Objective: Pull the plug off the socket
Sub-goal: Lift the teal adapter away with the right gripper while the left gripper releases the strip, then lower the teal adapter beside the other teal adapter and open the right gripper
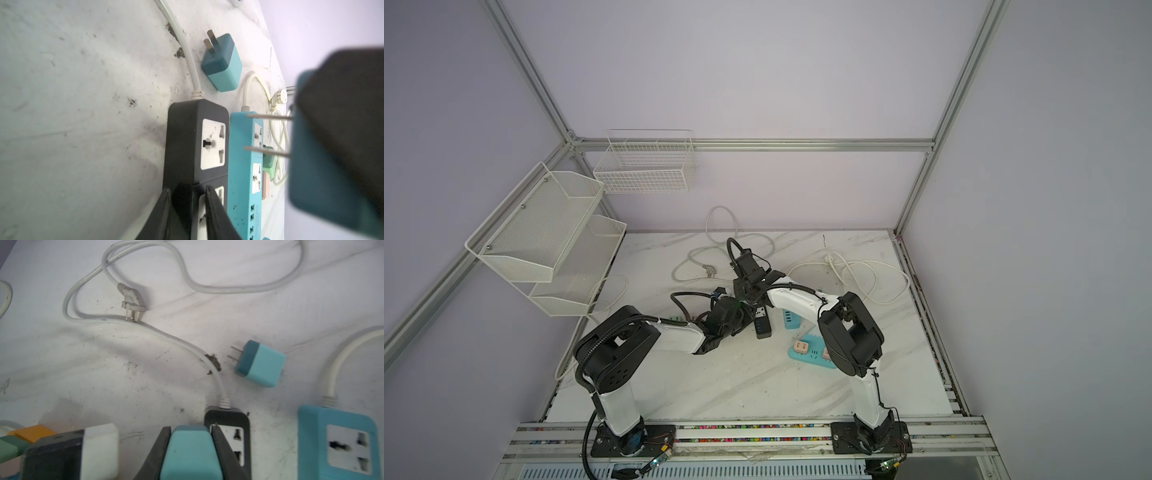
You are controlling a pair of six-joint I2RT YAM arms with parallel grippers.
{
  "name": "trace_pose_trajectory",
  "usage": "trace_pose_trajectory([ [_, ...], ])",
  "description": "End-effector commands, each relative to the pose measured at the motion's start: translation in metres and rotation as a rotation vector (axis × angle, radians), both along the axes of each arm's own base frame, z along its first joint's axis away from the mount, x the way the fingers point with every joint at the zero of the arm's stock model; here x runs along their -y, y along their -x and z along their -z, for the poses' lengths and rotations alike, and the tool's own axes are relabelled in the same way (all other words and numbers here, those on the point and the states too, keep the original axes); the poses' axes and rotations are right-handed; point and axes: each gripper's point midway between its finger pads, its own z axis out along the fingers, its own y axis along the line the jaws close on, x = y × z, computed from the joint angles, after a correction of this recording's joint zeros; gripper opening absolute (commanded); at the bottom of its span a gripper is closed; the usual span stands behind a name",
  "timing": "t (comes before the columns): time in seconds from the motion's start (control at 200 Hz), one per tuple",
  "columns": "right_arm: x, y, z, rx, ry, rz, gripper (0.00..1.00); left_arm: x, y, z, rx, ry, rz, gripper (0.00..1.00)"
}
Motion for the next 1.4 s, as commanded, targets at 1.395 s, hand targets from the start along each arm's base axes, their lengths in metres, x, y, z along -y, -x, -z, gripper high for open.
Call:
trace_pose_trajectory([
  [1.395,0.034,0.001,0.065,-0.130,-0.398,0.101,0.00,-0.049,0.057,-0.133,0.412,-0.340,0.404,0.58],
])
